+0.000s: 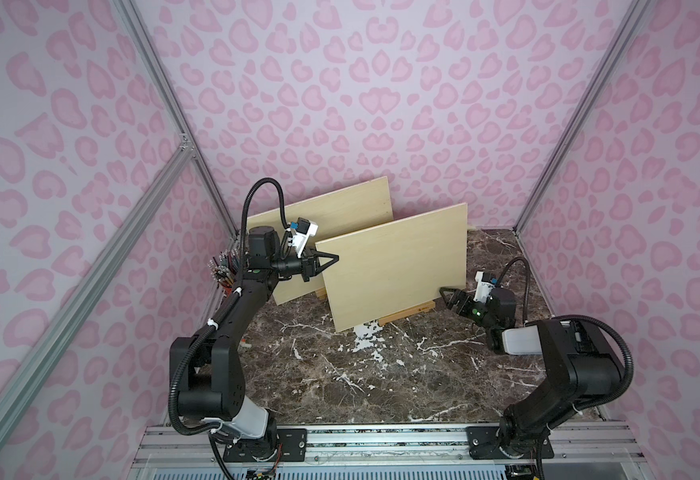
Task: Disassemble the easel
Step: Pick up the drawing board from the easel.
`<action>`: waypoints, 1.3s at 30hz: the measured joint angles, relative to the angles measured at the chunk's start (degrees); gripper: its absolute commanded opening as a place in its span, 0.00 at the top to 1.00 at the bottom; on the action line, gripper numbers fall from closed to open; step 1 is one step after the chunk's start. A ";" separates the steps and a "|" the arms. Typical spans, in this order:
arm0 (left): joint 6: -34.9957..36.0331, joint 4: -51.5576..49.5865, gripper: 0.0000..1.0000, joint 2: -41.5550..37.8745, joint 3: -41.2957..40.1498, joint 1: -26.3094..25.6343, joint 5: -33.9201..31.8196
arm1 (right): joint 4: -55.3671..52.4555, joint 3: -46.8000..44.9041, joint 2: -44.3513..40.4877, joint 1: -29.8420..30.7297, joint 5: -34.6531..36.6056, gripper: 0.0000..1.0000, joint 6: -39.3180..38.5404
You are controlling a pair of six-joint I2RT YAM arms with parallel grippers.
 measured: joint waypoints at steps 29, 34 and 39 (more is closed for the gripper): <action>5.35 -9.88 0.98 1.62 5.29 0.00 -0.94 | 39.10 3.13 23.45 1.18 -7.54 0.12 22.75; 5.79 -11.04 0.98 2.16 6.32 0.00 -0.83 | 38.99 4.11 23.78 1.16 -7.80 0.14 23.37; 5.62 -12.17 0.98 2.51 6.78 0.07 -0.96 | 37.73 6.36 23.76 1.03 -7.10 0.16 23.78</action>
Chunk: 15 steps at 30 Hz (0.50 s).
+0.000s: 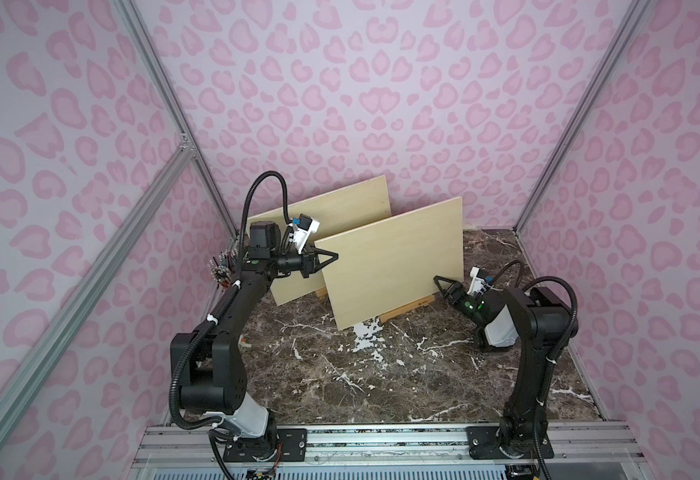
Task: Disassemble the easel
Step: Pick up the drawing board from the easel.
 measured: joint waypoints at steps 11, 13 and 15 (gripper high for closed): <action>-2.82 1.05 0.98 0.07 0.04 0.04 0.31 | -0.42 3.65 -1.92 0.00 0.70 0.17 0.92; -3.32 1.05 0.98 -0.37 0.24 -0.04 0.20 | -0.44 3.56 -2.91 0.00 0.72 0.17 1.22; -3.21 0.24 0.97 -1.16 0.83 -0.15 0.00 | -0.42 3.02 -4.13 0.00 0.63 0.17 1.25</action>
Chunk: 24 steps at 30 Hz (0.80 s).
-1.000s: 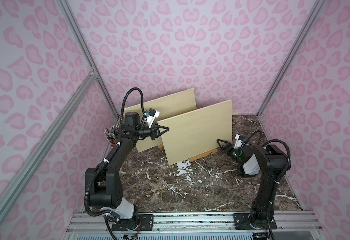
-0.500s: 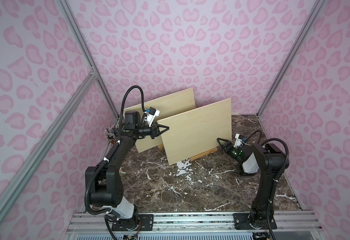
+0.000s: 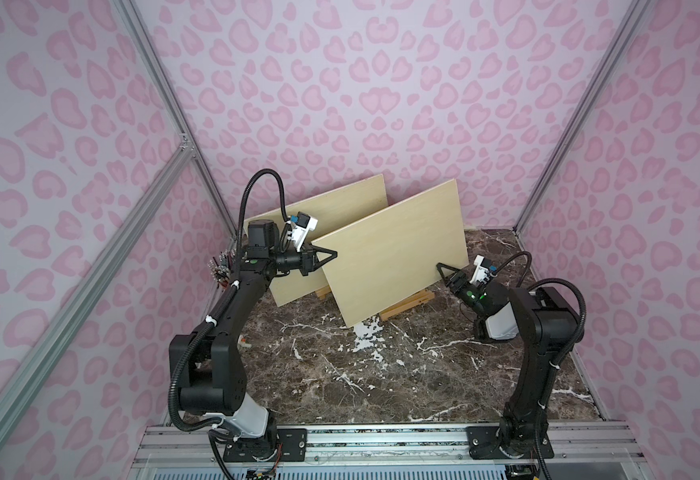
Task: Disassemble the easel
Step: Pick up the drawing board from the easel, then place the drawing board at the corner of the board.
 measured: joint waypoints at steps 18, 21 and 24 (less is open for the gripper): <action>5.09 -10.05 0.98 -13.64 -7.10 -3.76 -3.80 | 0.00 -15.74 -13.03 -0.31 0.35 0.17 0.66; 5.42 -11.37 0.98 -15.56 -9.20 -4.74 -4.61 | 0.00 -19.85 -14.38 -0.17 0.42 0.17 0.55; 5.35 -11.93 0.98 -17.68 -11.96 -5.70 -5.81 | -0.02 -23.43 -14.58 0.11 0.26 0.17 0.39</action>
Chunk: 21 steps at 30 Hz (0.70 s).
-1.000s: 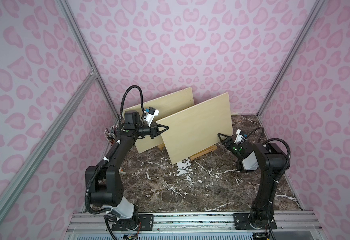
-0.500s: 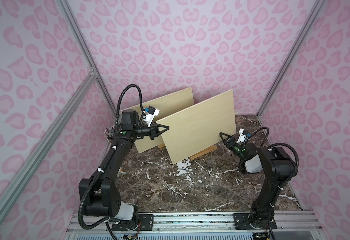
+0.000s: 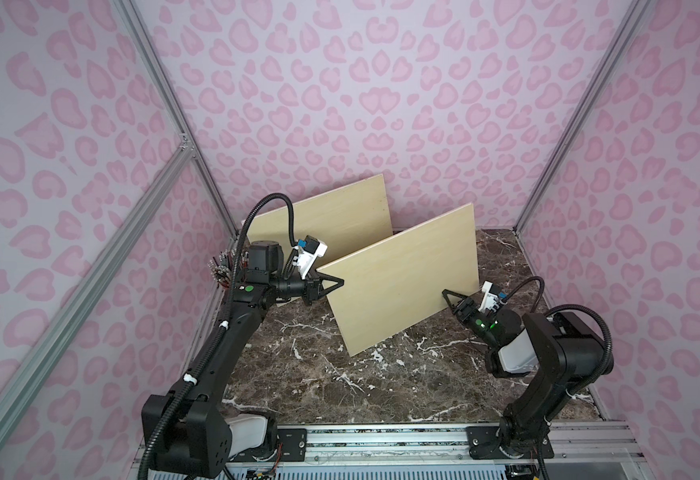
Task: Disassemble the easel
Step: Place the drawing board at the corner of the board.
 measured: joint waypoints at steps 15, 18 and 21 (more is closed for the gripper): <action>0.68 -2.40 0.97 -3.85 -4.96 -0.63 -5.33 | -2.23 -5.25 -6.62 5.16 0.96 0.15 -5.64; 1.07 -4.04 0.98 -3.63 -4.79 -0.68 -5.49 | -6.60 -5.66 -8.87 5.05 1.38 0.13 -7.30; 1.46 -4.20 0.97 -3.45 -4.50 -0.63 -5.31 | -12.57 -5.09 -12.15 3.96 1.27 0.10 -9.42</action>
